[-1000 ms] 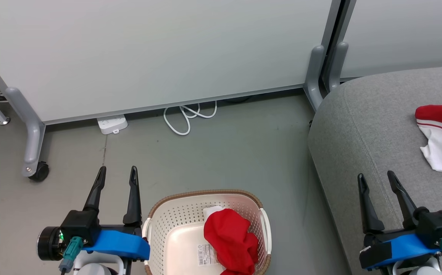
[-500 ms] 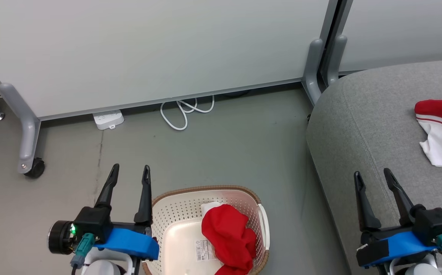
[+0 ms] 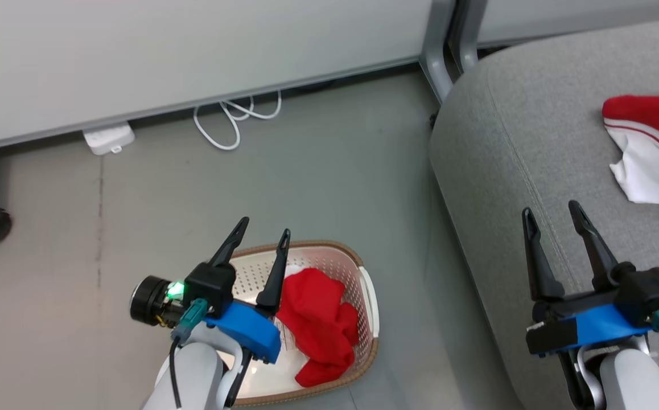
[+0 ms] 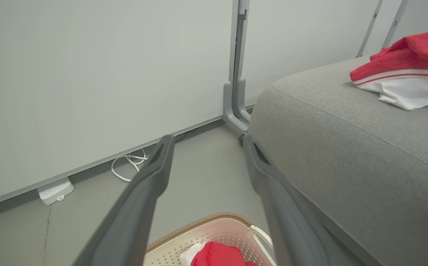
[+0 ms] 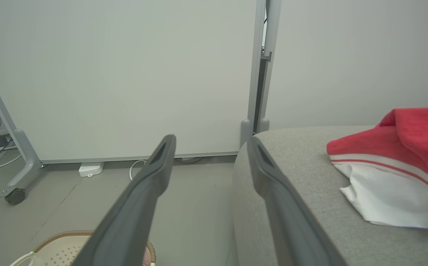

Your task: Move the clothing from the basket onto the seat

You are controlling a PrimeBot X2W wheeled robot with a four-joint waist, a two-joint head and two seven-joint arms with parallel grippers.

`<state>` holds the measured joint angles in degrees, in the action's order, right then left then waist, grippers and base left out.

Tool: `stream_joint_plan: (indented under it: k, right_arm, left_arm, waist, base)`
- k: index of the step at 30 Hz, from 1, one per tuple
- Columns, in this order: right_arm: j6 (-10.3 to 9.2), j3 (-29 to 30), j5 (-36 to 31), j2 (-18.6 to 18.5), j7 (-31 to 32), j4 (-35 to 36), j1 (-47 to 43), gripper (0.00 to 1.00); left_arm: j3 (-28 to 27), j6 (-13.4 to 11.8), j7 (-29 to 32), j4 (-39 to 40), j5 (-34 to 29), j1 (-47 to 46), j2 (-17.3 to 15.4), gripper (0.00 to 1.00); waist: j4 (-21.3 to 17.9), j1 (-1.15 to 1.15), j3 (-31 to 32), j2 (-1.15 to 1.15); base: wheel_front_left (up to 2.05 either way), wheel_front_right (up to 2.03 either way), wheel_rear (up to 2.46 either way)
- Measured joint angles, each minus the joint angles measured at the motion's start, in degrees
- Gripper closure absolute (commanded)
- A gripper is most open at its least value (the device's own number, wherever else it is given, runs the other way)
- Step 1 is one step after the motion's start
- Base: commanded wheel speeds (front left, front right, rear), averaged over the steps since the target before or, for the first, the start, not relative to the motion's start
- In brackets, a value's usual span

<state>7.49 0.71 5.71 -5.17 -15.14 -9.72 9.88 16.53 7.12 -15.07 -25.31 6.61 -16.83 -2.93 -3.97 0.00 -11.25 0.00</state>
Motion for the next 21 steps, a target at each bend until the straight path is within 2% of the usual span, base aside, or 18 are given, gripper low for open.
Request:
stream_joint_plan:
  k: [9, 21]
  right_arm:
    - [0.00, -0.94, 0.00, -0.01, 0.00, 1.12, 5.05, 0.00]
    - [0.00, -1.59, -0.02, 0.29, 0.00, 2.76, 10.94, 0.00]
  left_arm:
    - [9.49, 0.31, 0.02, -13.92, 3.07, -9.54, -1.90, 0.00]
    - [21.02, 0.32, 1.23, -32.68, 12.79, -21.36, -2.32, 0.00]
  waist:
    - [-3.31, 0.00, -7.33, 0.00]
    - [-6.73, 0.01, -18.34, 0.00]
  base:
    - [0.00, 0.00, 0.00]
    - [0.00, 0.00, 0.00]
